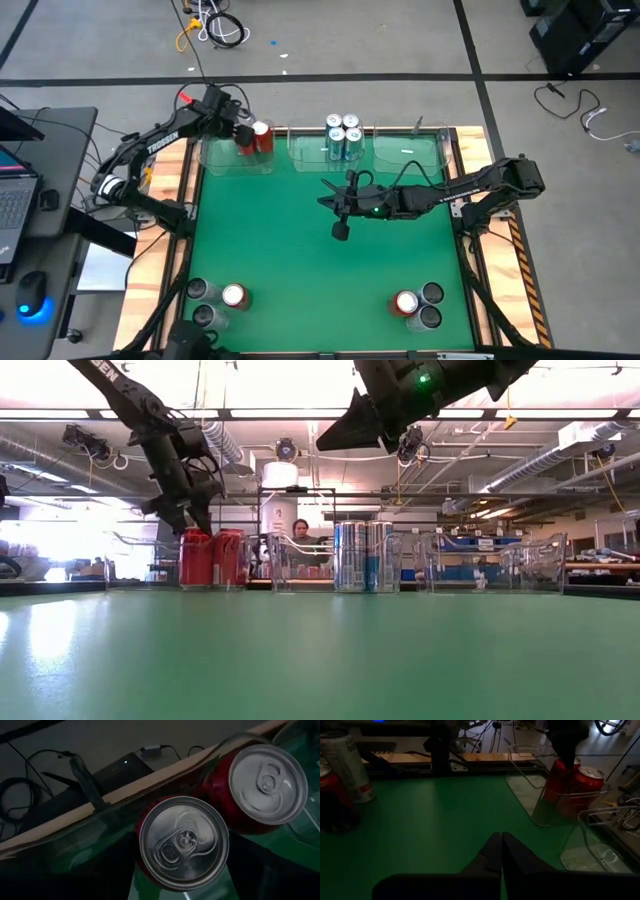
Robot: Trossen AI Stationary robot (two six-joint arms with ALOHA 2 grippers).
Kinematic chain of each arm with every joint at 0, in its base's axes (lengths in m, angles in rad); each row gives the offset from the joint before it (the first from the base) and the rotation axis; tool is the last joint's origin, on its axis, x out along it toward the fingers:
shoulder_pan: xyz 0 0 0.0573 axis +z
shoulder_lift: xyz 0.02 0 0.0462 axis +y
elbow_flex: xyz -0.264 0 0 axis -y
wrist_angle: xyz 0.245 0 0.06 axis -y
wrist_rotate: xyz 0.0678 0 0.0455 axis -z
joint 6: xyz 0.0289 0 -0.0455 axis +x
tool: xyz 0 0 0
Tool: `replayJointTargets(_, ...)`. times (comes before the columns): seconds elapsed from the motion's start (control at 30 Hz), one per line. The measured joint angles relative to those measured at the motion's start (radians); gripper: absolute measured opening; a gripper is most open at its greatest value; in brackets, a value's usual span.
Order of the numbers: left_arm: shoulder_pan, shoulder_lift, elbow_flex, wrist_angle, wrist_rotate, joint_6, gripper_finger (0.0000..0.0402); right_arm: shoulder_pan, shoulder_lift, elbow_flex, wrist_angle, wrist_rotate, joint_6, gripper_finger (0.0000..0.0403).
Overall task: Sort soda cans
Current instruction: Put the red soda can into the transparent left bin
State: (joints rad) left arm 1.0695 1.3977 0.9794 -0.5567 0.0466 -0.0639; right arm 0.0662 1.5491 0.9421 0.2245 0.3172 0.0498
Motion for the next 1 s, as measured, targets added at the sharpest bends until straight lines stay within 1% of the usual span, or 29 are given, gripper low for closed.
replayJointTargets(0.27, -0.003, 0.002, -0.002, 0.014, -0.013, 0.004, 0.0315, 0.000, 0.000, 0.000, 0.000, 0.000, 0.000, 0.0000)
replayJointTargets(0.43, -0.003, 0.004, 0.013, -0.005, -0.013, 0.030, 0.0324, 0.000, 0.000, 0.000, 0.000, 0.000, 0.000, 0.0001)
replayJointTargets(0.7, -0.003, -0.015, 0.075, -0.064, -0.034, 0.059, 0.0323, -0.001, 0.000, 0.000, 0.000, 0.000, 0.000, 0.0003)
replayJointTargets(0.8, -0.004, -0.042, 0.084, -0.064, -0.056, 0.061, 0.0315, -0.005, 0.000, 0.000, 0.000, -0.001, 0.000, 0.0004)
replayJointTargets(0.9, -0.004, -0.083, 0.084, -0.066, -0.066, 0.078, 0.0295, -0.011, 0.000, 0.000, 0.000, -0.001, 0.000, 0.0003)
replayJointTargets(1.0, -0.017, -0.148, 0.082, -0.065, -0.071, 0.079, 0.0259, -0.016, 0.000, 0.000, 0.000, -0.001, 0.000, 0.0002)
